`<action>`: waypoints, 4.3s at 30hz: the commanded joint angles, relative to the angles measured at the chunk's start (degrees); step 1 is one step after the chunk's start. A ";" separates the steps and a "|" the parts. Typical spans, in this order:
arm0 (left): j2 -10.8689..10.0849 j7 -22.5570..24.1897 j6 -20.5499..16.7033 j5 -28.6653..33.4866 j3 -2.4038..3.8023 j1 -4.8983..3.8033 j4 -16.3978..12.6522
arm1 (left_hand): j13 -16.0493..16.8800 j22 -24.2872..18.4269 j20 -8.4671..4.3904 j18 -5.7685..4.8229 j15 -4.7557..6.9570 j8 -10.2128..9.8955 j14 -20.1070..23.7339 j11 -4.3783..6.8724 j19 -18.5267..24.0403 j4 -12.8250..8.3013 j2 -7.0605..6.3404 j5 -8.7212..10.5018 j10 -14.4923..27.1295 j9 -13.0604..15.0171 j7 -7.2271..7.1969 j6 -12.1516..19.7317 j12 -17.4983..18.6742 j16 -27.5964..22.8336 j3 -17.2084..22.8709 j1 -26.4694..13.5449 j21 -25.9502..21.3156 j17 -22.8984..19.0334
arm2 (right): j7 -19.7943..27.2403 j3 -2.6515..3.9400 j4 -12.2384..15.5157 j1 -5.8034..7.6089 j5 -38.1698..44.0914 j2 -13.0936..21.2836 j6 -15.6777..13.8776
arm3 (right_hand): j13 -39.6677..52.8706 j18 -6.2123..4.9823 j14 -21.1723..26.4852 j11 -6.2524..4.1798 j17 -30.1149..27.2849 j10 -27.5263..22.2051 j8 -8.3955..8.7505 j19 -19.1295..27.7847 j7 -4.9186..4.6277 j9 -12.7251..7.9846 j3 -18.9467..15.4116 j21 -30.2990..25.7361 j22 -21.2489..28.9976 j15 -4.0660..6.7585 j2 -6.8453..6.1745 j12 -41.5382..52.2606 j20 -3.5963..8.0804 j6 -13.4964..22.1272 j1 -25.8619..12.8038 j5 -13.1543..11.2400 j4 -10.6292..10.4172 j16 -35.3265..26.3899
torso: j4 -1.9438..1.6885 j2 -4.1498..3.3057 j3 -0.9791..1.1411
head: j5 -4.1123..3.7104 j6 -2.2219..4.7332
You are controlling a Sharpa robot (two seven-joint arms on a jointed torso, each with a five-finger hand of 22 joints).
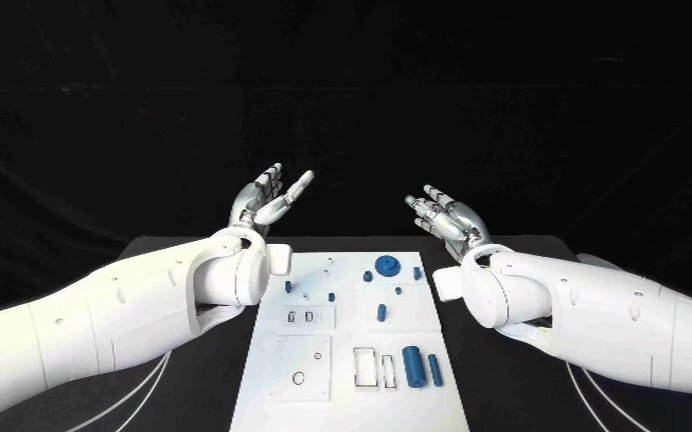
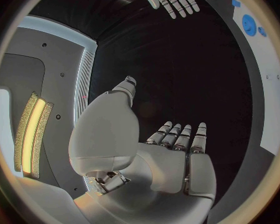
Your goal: Assemble the parts on the task board
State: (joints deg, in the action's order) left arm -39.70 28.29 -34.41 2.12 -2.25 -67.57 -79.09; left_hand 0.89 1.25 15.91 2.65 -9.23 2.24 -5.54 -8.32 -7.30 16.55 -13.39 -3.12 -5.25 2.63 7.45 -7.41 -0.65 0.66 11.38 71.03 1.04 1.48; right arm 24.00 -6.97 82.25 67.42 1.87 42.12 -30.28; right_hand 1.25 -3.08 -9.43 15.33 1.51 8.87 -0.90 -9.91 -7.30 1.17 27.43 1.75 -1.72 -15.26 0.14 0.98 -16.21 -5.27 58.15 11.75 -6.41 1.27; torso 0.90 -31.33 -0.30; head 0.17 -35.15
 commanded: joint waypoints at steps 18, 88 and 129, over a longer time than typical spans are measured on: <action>-4.73 1.41 4.66 0.96 0.03 -0.26 -4.32 | 2.40 6.06 0.90 1.39 -3.62 9.04 -30.23 -4.58 -27.94 0.30 5.73 0.19 -23.76 6.07 7.03 -20.93 -5.35 11.29 6.96 7.47 11.57 7.59 | -2.13 -1.43 -2.84 3.71 22.29 0.89 6.34 | 2.24 -4.32 -29.49 -0.93 4.80 30.95 -7.44 -15.05 -9.61 4.94 3.46 6.30 -2.91 2.20 -2.11 4.98 -0.42 -22.38 11.92 -0.42 7.00 8.12 | -0.83 -2.88 -0.19 | -0.54 0.73; -14.07 -2.03 9.05 0.91 0.86 -3.52 -20.38 | 2.88 11.20 -2.44 7.90 1.82 15.00 -49.52 -1.90 -45.29 -0.62 2.97 0.22 -50.70 9.21 5.72 -37.72 -7.79 21.58 10.92 13.13 24.68 14.81 | -29.47 -1.06 -6.25 7.39 95.61 -5.38 18.68 | 7.80 0.19 -76.72 -9.36 65.89 55.99 -14.51 -72.29 -2.50 13.49 4.39 80.22 -74.43 14.05 -12.25 4.86 8.99 -48.40 15.16 1.31 5.75 75.89 | -4.85 -12.40 -1.78 | -4.19 0.96; -14.61 -2.40 9.23 0.91 0.86 -3.59 -19.59 | 2.86 11.30 -2.53 7.87 1.77 14.90 -49.37 -1.96 -45.43 -0.51 3.03 0.22 -50.59 9.16 5.76 -37.61 -7.53 21.52 10.86 12.97 24.92 14.91 | -30.63 -1.05 -3.37 7.18 97.19 -2.74 15.53 | 8.05 0.26 -76.39 -9.08 66.06 54.49 -14.59 -72.14 -2.59 14.36 3.80 80.91 -75.42 13.76 -13.73 4.20 8.76 -48.41 13.79 0.65 4.49 76.89 | -5.39 -13.15 -1.79 | -4.66 1.71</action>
State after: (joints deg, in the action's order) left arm -54.34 25.62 -26.27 2.96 -1.44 -71.01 -98.61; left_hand 3.80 12.50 13.32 10.20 -7.28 17.27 -55.18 -10.03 -52.43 15.89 -9.89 -3.09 -55.71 11.87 11.45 -44.96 -8.37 22.11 22.15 84.06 25.68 16.34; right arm -6.09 -8.00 78.70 74.67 97.94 39.31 -14.32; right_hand 9.26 -3.50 -84.02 6.24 67.62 63.66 -15.51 -82.33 -9.62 15.44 31.13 82.86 -74.92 -1.23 -13.21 5.48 -7.44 -53.84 71.87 12.75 -1.66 78.17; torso -4.43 -44.45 -2.08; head -4.43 -33.46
